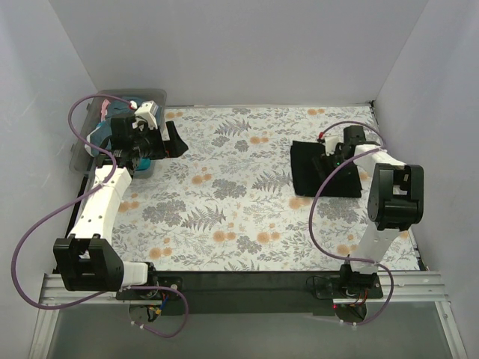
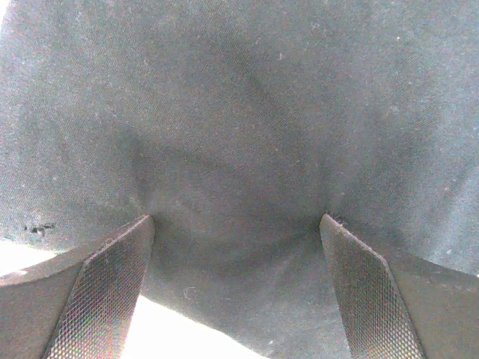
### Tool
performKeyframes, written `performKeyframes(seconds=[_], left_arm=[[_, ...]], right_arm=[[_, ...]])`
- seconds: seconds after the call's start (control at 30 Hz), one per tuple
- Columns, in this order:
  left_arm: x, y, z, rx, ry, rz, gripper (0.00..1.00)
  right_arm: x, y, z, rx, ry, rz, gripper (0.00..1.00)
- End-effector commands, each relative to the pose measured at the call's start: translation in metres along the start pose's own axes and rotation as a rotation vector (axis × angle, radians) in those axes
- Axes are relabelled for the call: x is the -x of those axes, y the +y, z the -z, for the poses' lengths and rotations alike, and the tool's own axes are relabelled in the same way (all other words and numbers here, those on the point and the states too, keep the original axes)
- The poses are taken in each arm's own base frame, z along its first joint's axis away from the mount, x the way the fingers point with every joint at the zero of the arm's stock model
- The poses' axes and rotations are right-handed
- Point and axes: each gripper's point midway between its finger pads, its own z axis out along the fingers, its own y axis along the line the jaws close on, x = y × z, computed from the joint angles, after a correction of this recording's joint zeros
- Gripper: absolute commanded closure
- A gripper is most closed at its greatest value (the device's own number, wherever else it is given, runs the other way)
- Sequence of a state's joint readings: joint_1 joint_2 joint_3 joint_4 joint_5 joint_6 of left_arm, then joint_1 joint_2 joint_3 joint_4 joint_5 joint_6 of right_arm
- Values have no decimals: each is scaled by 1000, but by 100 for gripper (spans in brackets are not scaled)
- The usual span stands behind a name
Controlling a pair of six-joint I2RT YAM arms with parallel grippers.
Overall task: Fold and stack the t-shirts
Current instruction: Neatly place the folded tshirt to the corner
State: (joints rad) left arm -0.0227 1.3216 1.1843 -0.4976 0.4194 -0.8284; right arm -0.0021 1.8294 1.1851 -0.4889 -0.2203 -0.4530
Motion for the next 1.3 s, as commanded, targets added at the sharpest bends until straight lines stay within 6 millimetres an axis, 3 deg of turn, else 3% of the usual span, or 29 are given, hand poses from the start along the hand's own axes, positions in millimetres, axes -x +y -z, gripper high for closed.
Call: performKeyframes(seconds=[0.0, 0.17, 0.37, 0.5, 0.57, 0.63, 0.73, 0.83, 1.0, 1.27], left_arm=[[3, -4, 2, -18, 0, -18, 2], [4, -6, -1, -32, 8, 0, 2], [7, -10, -1, -47, 10, 4, 2], [10, -12, 3, -49, 2, -2, 2], [11, -13, 4, -53, -2, -1, 2], [11, -16, 5, -61, -3, 4, 2], [12, -18, 6, -69, -5, 8, 2], [13, -17, 6, -64, -11, 15, 2], [14, -19, 10, -59, -28, 20, 2], [13, -18, 14, -46, -39, 29, 2]], right_arm=[[-83, -34, -1, 2, 236, -12, 2], [-90, -60, 0, -13, 234, -19, 2], [-81, -76, 10, -44, 204, 12, 2], [-56, -77, 41, -86, 140, -10, 2], [-36, -79, 67, -149, 83, -79, 2], [-28, -70, 90, -180, 46, -198, 2], [-31, -50, 110, -184, 19, -286, 2], [-49, -30, 112, -172, 34, -353, 2], [-76, -7, 97, -190, 121, -399, 2], [-86, 11, 63, -194, 98, -446, 2]])
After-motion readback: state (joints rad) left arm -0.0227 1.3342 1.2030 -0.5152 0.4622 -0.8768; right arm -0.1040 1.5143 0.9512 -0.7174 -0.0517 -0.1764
